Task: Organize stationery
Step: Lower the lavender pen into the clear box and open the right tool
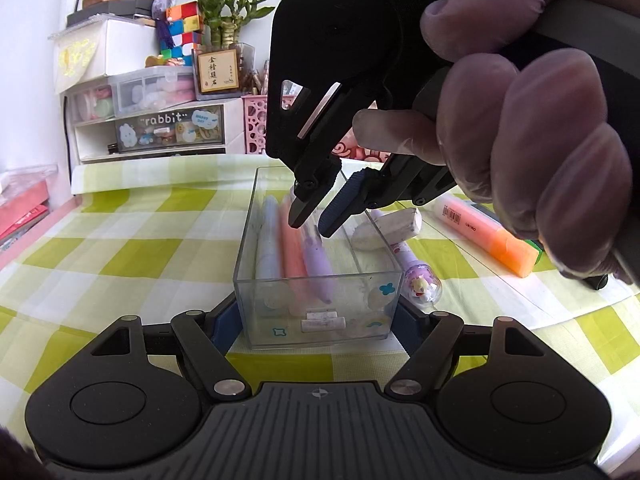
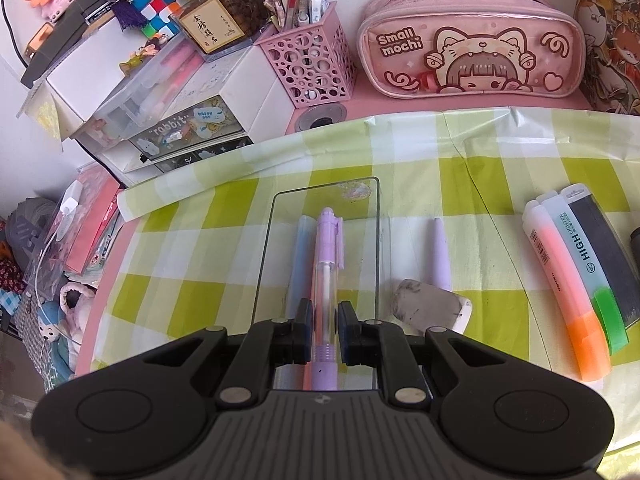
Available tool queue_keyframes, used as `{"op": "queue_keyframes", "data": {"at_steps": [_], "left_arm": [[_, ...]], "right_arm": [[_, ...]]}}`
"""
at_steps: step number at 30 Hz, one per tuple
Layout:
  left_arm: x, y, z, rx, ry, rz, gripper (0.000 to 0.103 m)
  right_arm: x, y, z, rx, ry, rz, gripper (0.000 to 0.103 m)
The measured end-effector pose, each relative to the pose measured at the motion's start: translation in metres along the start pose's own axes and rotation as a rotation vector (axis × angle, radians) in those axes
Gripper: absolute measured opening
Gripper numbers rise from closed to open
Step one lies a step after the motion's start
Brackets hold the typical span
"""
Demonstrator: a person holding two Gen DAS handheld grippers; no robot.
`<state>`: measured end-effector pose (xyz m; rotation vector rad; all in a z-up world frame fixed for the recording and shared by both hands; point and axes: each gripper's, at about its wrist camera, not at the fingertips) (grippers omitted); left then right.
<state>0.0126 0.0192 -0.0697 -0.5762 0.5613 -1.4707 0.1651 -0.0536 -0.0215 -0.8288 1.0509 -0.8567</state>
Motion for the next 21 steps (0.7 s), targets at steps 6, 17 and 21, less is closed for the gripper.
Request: {"op": "queue_keyframes", "data": {"at_steps": [6,17,21], "left_arm": [[0.000,0.000,0.000,0.000,0.000,0.000,0.074],[0.000,0.000,0.000,0.000,0.000,0.000,0.074],[0.000,0.000,0.000,0.000,0.000,-0.001,0.074]], "right_arm": [[0.001,-0.008,0.001,0.020,-0.013,0.016,0.026],[0.029,-0.045,-0.012,0.145,-0.042,0.053,0.039],[0.049,-0.053,-0.024,0.199,-0.055,0.037,0.044]]}}
Point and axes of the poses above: each gripper's, at about its wrist camera, not at the fingertips, and y roughly the way its jaws point, x to its right, z to its top, and after that the axes turned 12 degrees about -x, right-handed
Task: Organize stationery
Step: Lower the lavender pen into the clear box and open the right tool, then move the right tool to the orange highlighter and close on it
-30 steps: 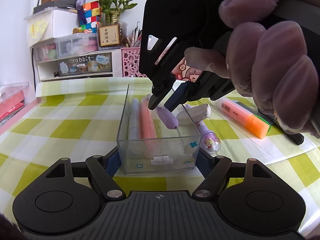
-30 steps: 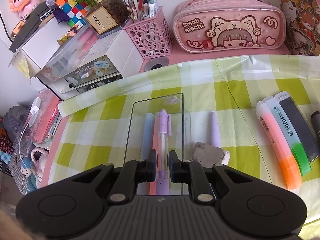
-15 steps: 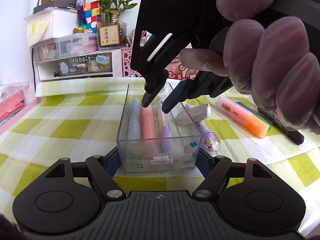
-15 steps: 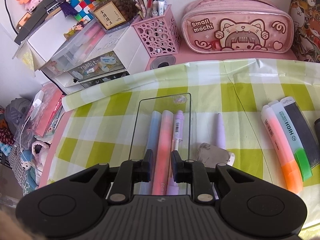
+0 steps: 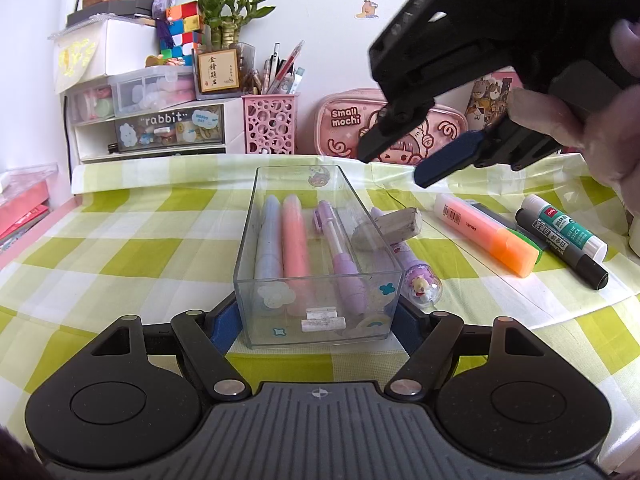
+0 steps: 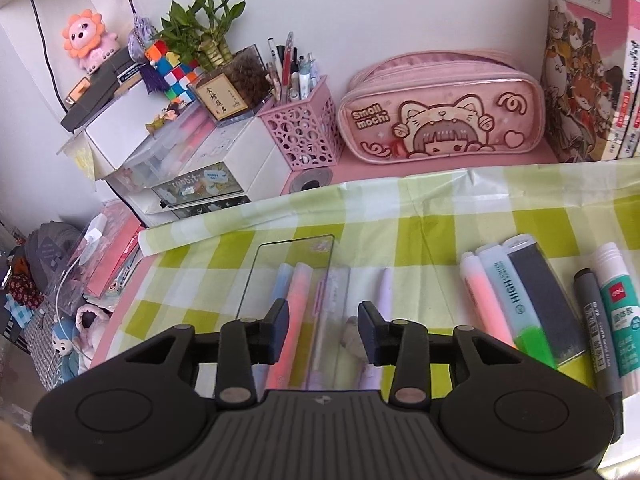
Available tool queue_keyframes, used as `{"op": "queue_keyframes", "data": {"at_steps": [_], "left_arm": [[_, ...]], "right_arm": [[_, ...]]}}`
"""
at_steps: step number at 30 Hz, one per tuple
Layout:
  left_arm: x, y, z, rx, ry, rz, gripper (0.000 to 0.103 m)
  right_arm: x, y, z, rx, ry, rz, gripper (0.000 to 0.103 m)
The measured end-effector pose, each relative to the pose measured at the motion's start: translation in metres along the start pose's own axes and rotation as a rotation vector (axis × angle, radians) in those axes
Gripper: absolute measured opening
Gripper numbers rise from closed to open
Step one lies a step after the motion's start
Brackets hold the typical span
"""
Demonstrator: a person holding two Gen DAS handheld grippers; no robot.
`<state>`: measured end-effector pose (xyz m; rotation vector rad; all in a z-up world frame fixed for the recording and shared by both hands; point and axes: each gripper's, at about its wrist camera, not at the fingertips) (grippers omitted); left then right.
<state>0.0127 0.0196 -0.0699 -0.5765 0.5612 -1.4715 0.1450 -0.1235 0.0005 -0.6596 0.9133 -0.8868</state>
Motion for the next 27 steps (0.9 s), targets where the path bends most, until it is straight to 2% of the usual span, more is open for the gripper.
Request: {"op": "queue_keyframes", "data": {"at_steps": [9,14,20,27], "left_arm": [[-0.001,-0.001,-0.001,0.001,0.001,0.002,0.074],[0.000,-0.001,-0.002,0.000,0.004,0.010,0.074],[0.000,-0.001,-0.002,0.001,0.006,0.015,0.074],[0.000,-0.001,-0.002,0.002,0.007,0.015,0.074]], "right_arm": [[0.040,-0.021,-0.037,0.104,-0.067,-0.091,0.052],[0.056,-0.033,-0.063,0.151,-0.119,-0.118,0.060],[0.072,-0.035,-0.077,0.164,-0.112,-0.092,0.061],[0.066,-0.028,-0.087,0.212,-0.184,-0.078,0.060]]}}
Point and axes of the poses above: each gripper's, at about its wrist camera, not at the fingertips, and y roughly the way its jaws point, x to its right, z to its top, and after that the axes turned 12 degrees about -x, right-handed
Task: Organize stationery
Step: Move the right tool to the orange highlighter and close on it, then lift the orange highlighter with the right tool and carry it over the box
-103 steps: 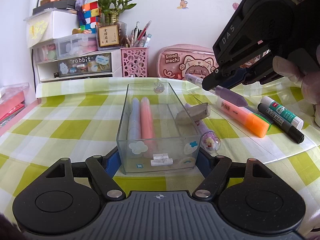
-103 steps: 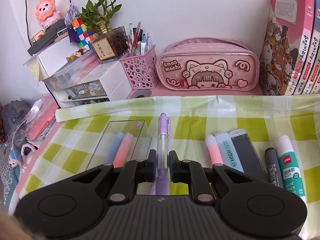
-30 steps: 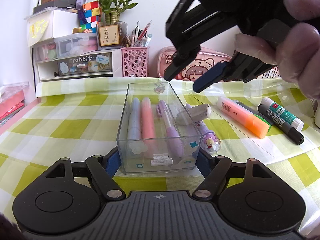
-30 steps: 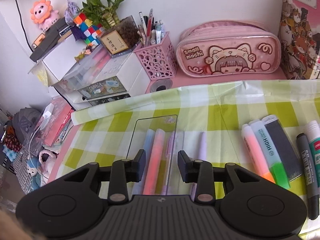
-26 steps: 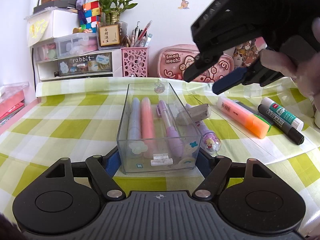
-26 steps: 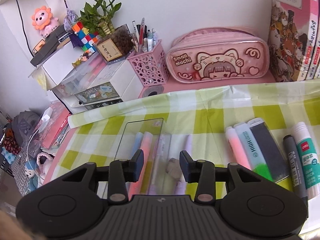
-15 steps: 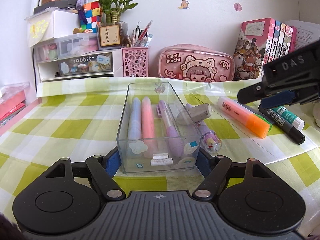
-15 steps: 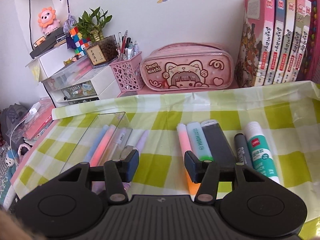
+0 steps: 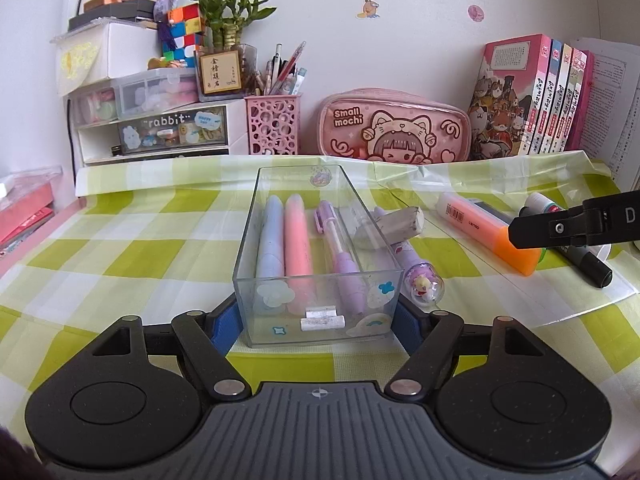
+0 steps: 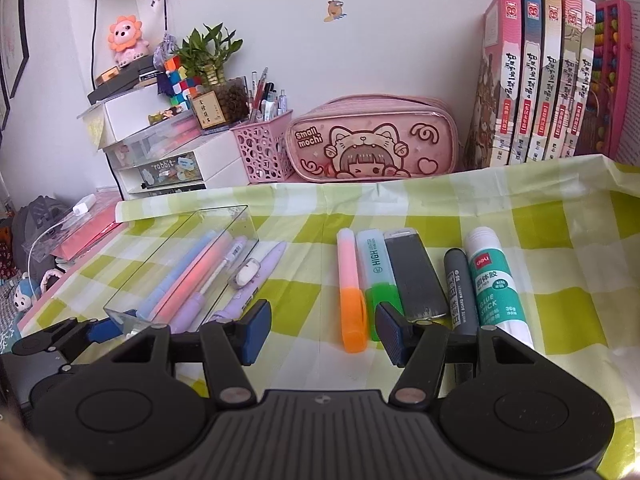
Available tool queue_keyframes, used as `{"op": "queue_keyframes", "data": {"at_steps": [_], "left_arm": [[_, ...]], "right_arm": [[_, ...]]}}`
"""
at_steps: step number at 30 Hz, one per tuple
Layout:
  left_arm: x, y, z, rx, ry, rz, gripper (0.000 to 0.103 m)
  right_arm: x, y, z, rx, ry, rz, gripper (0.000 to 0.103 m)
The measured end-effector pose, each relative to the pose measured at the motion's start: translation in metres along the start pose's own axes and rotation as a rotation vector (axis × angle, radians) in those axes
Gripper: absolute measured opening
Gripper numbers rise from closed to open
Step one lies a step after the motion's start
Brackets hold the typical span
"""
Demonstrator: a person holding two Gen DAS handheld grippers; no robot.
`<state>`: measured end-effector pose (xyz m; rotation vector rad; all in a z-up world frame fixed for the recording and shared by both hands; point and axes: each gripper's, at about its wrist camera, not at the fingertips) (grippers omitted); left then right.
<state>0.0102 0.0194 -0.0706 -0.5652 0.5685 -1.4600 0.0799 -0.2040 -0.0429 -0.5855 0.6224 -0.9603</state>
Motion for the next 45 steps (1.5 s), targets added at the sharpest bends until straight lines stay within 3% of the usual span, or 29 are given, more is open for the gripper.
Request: {"op": "queue_keyframes", "data": {"at_steps": [5,7,12,21,34,45], "left_arm": [[0.000,0.000,0.000,0.000,0.000,-0.001,0.074],[0.000,0.000,0.000,0.000,0.000,-0.001,0.074],[0.000,0.000,0.000,0.000,-0.001,-0.001,0.074],[0.000,0.000,0.000,0.000,-0.001,-0.001,0.074],[0.000,0.000,0.000,0.000,-0.001,-0.001,0.074],[0.000,0.000,0.000,0.001,-0.001,-0.001,0.074]], "right_arm": [[-0.003,0.009,-0.003,0.007,-0.016,-0.031,0.049],[-0.003,0.012,-0.002,-0.002,-0.014,-0.044,0.038],[0.001,0.020,-0.002,-0.036,0.009,-0.044,0.029],[0.003,0.015,0.003,-0.122,0.116,0.035,0.029],[-0.010,0.029,0.014,-0.136,0.054,0.031,0.037],[-0.027,0.048,0.024,-0.121,0.000,-0.062,0.037]]}}
Point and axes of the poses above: each gripper's, at about its wrist camera, not at the fingertips, and y roughly the way its jaws point, x to its right, z to its top, and after that the axes turned 12 degrees about -x, right-handed
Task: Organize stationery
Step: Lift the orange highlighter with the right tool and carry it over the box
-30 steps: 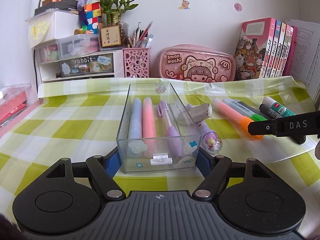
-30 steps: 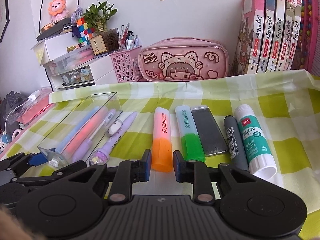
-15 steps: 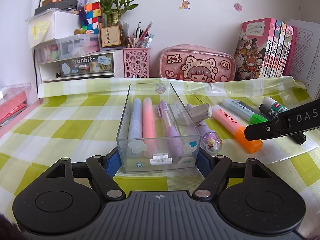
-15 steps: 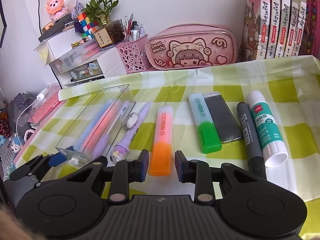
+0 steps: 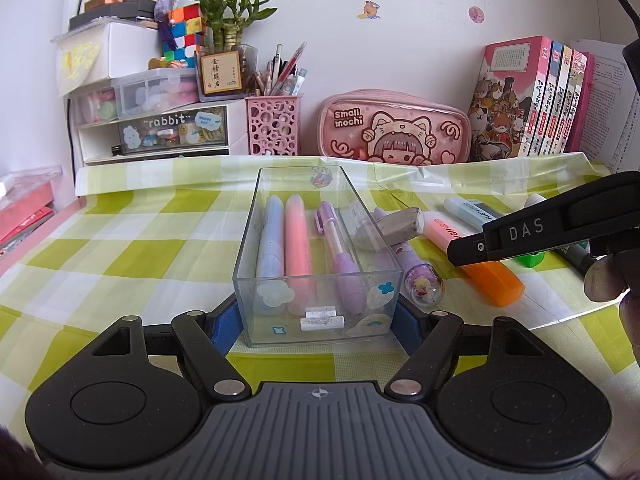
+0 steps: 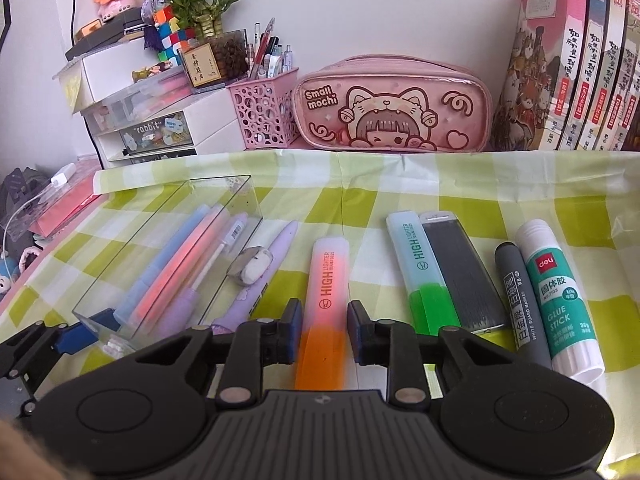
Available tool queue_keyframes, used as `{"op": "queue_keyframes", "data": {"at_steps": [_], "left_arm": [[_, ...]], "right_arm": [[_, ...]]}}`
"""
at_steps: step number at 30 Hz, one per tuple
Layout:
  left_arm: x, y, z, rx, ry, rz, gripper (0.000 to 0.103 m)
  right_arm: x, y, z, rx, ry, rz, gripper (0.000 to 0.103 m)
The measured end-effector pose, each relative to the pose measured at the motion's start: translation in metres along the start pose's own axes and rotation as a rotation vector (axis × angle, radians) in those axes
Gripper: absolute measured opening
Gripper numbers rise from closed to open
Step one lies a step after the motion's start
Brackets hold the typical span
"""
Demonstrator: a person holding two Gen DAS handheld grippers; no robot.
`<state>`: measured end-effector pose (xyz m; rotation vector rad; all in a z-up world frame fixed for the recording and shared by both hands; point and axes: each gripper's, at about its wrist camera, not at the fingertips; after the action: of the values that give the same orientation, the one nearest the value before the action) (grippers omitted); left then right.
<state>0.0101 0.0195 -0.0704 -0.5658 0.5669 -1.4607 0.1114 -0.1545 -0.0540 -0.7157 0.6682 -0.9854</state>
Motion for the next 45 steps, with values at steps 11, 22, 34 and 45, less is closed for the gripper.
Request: {"op": "queue_keyframes", "data": {"at_steps": [11,22,34,45], "left_arm": [[0.000,0.000,0.000,0.000,0.000,0.000,0.074],[0.000,0.000,0.000,0.000,0.000,0.000,0.074],[0.000,0.000,0.000,0.000,0.000,0.000,0.074],[0.000,0.000,0.000,0.000,0.000,-0.001,0.074]], "right_arm": [[0.010,-0.007,0.010,-0.025,0.129,0.080,0.036],[0.014,-0.030,0.025,0.025,0.197,0.125,0.036],[-0.002,-0.043,0.043,0.049,0.202,0.228,0.036],[-0.060,-0.001,0.078,-0.043,0.104,0.168,0.036]]}}
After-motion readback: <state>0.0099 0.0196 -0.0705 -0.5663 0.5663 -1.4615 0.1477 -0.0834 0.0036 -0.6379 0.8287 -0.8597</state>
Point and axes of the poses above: each gripper's, at about its wrist camera, not at the fingertips, and y roughly the way its jaws point, x to its right, z to its top, and after that the axes turned 12 degrees about -x, right-handed
